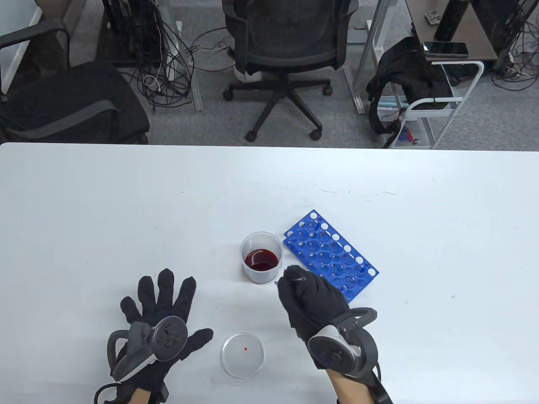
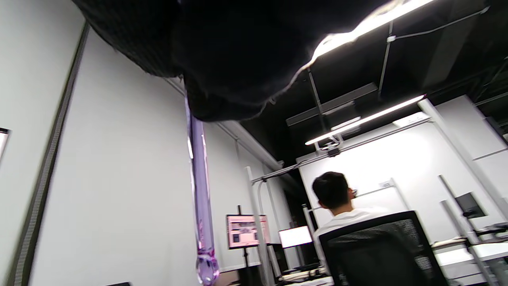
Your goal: Dip glass rod and spread liquid on culture dish
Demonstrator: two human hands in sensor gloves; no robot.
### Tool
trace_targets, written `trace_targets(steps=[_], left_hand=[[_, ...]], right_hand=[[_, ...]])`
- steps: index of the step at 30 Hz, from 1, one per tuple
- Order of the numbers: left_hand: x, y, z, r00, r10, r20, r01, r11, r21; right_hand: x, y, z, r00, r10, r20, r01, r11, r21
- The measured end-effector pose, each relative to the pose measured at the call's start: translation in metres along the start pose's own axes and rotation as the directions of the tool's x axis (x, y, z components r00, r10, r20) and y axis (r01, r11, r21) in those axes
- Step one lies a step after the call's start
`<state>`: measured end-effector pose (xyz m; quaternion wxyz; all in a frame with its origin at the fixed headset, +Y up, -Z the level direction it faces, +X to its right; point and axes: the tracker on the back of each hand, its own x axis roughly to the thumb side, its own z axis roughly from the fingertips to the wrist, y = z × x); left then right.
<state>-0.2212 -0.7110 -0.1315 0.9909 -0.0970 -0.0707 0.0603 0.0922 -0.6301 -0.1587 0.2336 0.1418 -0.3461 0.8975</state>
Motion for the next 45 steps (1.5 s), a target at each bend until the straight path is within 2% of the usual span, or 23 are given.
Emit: trace_targets(steps=[5,10,18,30,36,39,45], left_hand=[[0.001,0.001,0.002,1.0,0.006,0.004,-0.006,1.0,0.013],[0.001,0.001,0.002,1.0,0.006,0.007,-0.006,1.0,0.007],[0.002,0.001,0.002,1.0,0.002,0.01,-0.002,1.0,-0.005],[0.003,0.0,0.002,1.0,-0.002,0.011,0.002,1.0,-0.025],[0.004,-0.001,0.001,1.0,-0.006,0.012,0.007,0.999,-0.04],[0.004,0.0,0.001,1.0,-0.003,0.012,0.004,0.999,-0.039],[0.009,-0.001,0.001,0.999,-0.012,0.031,0.013,0.999,-0.047]], right_hand=[[-0.025,0.014,-0.023,0.988,0.08,-0.135,-0.075,0.996,0.044],[-0.048,0.042,-0.034,0.961,0.131,-0.244,-0.096,0.984,0.152],[-0.074,0.083,-0.031,0.927,0.182,-0.328,-0.091,0.957,0.275],[-0.091,0.116,-0.019,0.89,0.247,-0.383,-0.065,0.901,0.43],[-0.091,0.114,-0.02,0.886,0.242,-0.396,-0.029,0.88,0.475],[-0.085,0.099,-0.018,0.896,0.217,-0.386,0.001,0.871,0.491],[-0.052,0.051,-0.009,0.961,0.146,-0.235,-0.002,0.852,0.523]])
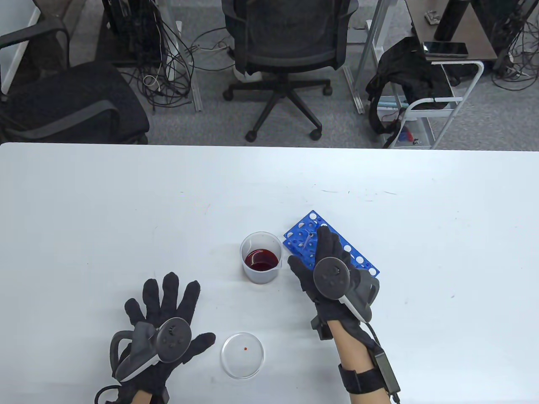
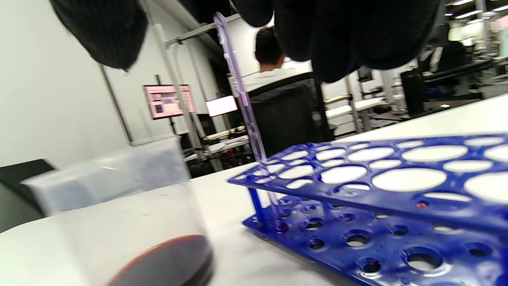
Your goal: Dip glass rod and spread liquid on culture dish
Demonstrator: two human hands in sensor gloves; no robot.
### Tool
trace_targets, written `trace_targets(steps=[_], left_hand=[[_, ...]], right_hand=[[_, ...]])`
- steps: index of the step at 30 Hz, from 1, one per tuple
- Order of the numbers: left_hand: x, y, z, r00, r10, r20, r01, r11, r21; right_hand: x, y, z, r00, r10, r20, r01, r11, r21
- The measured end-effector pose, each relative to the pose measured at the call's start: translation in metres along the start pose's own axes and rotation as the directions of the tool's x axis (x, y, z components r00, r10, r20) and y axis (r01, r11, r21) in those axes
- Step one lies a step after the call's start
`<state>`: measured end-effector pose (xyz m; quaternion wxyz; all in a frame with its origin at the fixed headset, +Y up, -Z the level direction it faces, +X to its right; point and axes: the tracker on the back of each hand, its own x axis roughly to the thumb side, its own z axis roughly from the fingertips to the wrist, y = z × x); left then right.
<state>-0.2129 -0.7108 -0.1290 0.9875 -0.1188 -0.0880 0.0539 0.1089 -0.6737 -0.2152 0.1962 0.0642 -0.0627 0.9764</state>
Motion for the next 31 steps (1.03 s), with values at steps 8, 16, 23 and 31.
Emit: trace_targets(steps=[8,16,23,31], left_hand=[[0.003,-0.001,0.0,1.0,-0.003,0.023,0.003,1.0,-0.016],[0.006,-0.004,0.0,0.999,-0.014,0.035,0.015,1.0,-0.022],[0.01,-0.006,0.0,0.999,-0.022,0.037,0.023,0.999,-0.041],[0.013,-0.009,-0.001,0.999,-0.027,0.035,0.029,0.998,-0.063]], right_hand=[[0.045,-0.006,0.068,0.96,-0.028,0.278,0.013,0.998,0.056],[0.054,0.044,0.093,0.937,0.063,0.344,-0.153,0.958,0.241],[0.05,0.057,0.09,0.941,0.069,0.332,-0.174,0.939,0.298],[0.048,0.059,0.095,0.94,0.076,0.334,-0.184,0.934,0.305]])
